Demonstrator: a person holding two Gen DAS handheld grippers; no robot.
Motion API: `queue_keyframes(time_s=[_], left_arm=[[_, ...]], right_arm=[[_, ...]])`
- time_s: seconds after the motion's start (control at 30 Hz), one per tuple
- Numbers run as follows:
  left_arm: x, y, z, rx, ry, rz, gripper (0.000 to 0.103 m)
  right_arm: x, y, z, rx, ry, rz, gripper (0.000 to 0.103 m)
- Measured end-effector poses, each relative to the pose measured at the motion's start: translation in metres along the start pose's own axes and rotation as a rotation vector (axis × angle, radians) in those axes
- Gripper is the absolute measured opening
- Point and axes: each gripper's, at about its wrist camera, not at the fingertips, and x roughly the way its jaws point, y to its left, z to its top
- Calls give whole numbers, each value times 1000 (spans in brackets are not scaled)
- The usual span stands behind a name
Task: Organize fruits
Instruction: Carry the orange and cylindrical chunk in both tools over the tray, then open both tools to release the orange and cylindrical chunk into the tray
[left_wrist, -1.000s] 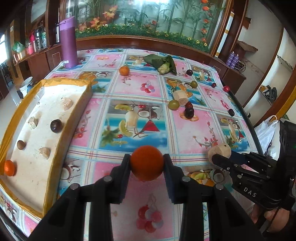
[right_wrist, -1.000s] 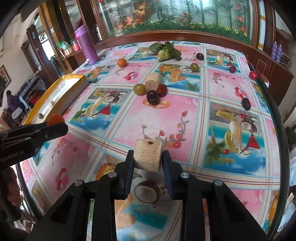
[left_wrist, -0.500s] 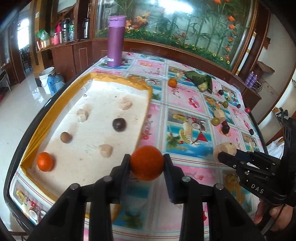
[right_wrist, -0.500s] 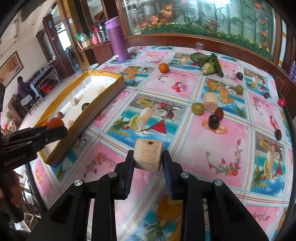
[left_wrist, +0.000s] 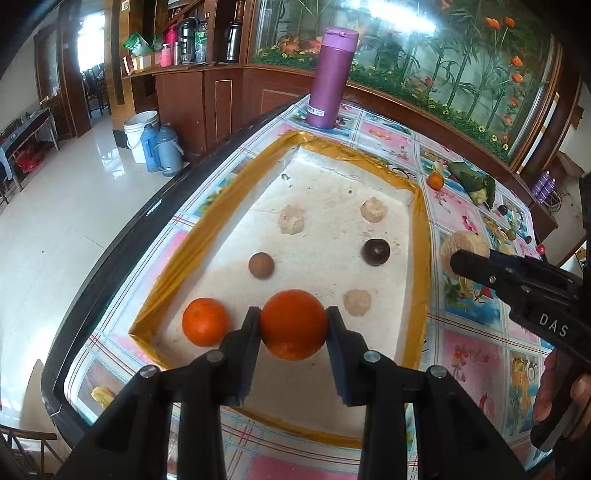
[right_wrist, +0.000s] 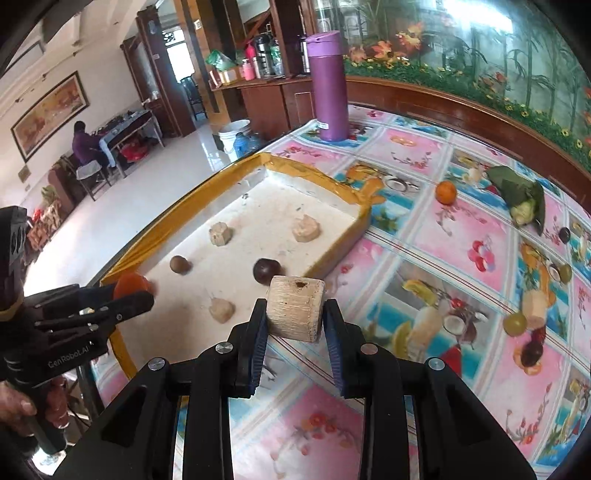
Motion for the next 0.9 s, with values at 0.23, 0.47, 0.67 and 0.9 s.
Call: queue_keyframes(time_s=[0.23, 0.47, 0.67, 0.9], left_arm=[[10, 10, -5, 5, 30, 0, 37], [21, 10, -2, 16, 44, 1, 37], [26, 10, -2, 30, 41, 21, 37], [29, 9, -3, 73, 25, 73, 38]], right_arm=[[47, 30, 27, -75, 50, 35, 28], [84, 45, 36, -132, 111, 26, 28], [101, 49, 37, -161, 132, 23, 29], [108, 52, 38, -195, 133, 14, 29]])
